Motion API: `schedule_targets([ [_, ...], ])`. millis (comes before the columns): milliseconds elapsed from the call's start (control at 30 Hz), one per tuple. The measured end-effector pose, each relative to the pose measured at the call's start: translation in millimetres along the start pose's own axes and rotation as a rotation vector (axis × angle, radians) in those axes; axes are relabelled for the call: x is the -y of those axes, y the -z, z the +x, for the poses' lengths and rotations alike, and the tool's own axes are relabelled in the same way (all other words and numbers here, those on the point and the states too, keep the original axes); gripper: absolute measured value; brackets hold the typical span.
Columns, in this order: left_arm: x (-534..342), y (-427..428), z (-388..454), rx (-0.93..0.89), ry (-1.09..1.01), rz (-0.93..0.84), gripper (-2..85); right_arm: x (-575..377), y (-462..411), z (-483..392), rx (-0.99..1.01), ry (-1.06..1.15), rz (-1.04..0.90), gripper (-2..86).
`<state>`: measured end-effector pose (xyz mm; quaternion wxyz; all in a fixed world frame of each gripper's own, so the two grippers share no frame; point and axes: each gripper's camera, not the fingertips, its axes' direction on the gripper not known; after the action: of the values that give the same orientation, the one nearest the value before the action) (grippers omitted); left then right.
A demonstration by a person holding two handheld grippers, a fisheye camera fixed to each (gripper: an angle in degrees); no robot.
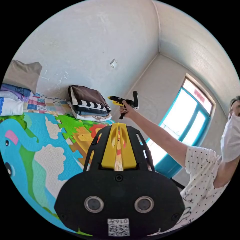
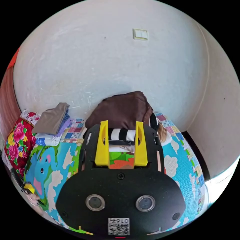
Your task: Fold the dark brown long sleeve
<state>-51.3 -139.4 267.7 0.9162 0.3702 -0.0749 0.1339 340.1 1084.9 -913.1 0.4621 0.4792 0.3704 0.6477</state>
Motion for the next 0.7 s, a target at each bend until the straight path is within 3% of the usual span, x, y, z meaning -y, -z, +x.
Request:
schedule_targets([
  [100,-9.0,-21.0,-3.1,0.096,-0.007,0.026,-0.9,-12.0,-22.7,35.4,0.033,-0.123,-0.006,13.9],
  [233,-22.2,-32.7,-2.6,0.124,-0.121,-0.075,-0.9,-26.0,-48.1,55.6,-0.037,-0.184,0.025,12.9],
  [367,-22.6,-16.9,-4.2,-0.035,-0.165,-0.057,-1.0,-33.6,-77.7,64.6,-0.156,-0.12,0.001,11.4],
  [467,-18.3,-3.6,-14.1,-0.13,-0.107,-0.038,-0.9,-48.6,-98.2,75.4,-0.079,-0.141,-0.028,7.1],
  [567,-20.6,6.9,-19.3,-0.176,-0.068,0.007,-0.9,-72.5,-98.1,68.2,-0.141,-0.047,0.032,1.2],
  [700,-21.0,14.3,-11.6,-0.168,-0.07,0.019,-0.9,-99.4,-70.9,67.3,0.03,0.028,0.123,-0.1],
])
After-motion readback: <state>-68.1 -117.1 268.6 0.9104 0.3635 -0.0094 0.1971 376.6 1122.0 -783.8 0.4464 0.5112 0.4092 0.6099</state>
